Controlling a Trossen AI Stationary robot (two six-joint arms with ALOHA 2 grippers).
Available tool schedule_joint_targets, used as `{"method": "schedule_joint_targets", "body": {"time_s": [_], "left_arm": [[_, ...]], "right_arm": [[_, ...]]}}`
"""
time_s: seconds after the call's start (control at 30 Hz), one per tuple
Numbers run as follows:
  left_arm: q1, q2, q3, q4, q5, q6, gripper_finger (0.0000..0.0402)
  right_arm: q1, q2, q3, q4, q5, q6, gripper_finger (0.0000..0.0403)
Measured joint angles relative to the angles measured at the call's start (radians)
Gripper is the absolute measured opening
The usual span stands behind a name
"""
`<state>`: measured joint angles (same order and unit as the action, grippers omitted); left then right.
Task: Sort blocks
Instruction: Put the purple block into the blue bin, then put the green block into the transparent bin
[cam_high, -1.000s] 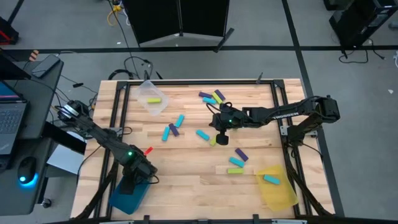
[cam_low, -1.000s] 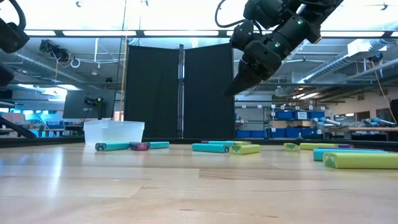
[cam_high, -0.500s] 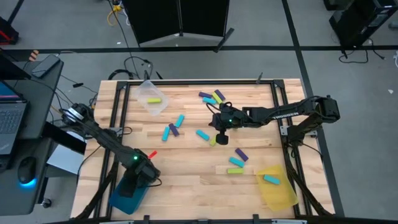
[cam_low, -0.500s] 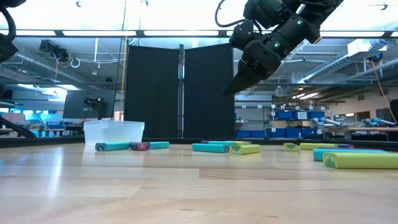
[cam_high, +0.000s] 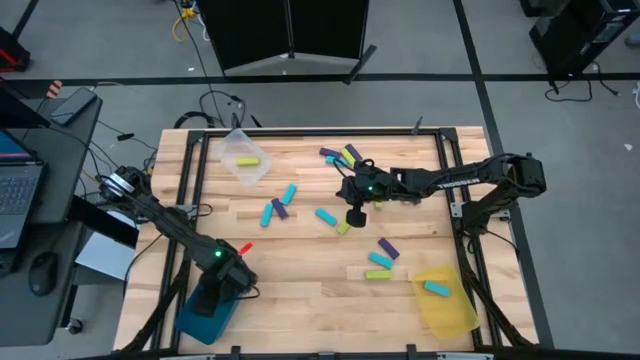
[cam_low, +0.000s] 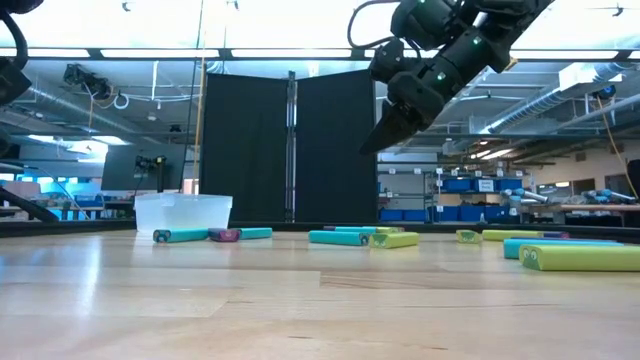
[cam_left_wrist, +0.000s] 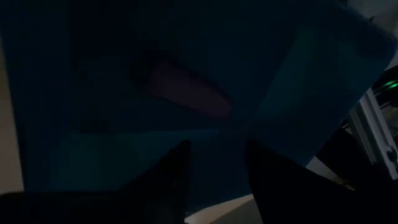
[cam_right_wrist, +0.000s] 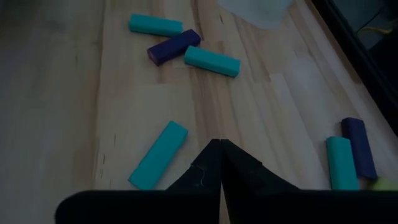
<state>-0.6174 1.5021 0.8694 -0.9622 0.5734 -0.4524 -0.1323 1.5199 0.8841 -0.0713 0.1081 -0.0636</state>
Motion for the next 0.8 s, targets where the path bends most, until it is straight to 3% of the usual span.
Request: {"method": "schedule_joint_targets", "body": {"time_s": [0.2,0.43,0.6,0.8], "left_arm": [[0.002,-0.003,0.055,-0.145,-0.099,-0.012,0.0135],[0.003,-0.076,0.061,-0.134,-0.225,-0.063,0.0012],[0.025,-0.177,0.060,-0.084,-0.378,-0.102,0.0008],[0.107,-0.332,0.042,0.136,-0.618,-0.034,0.0004]], "right_arm": [[0.000,-0.006,0.000,0.014,0.002,-0.017,0.0025],[0.029,-0.047,0.000,-0.019,0.012,0.011,0.0012],[0.067,-0.088,0.001,-0.011,0.012,0.011,0.0014],[0.093,-0.102,0.001,-0.018,-0.007,0.032,0.0011]]}}
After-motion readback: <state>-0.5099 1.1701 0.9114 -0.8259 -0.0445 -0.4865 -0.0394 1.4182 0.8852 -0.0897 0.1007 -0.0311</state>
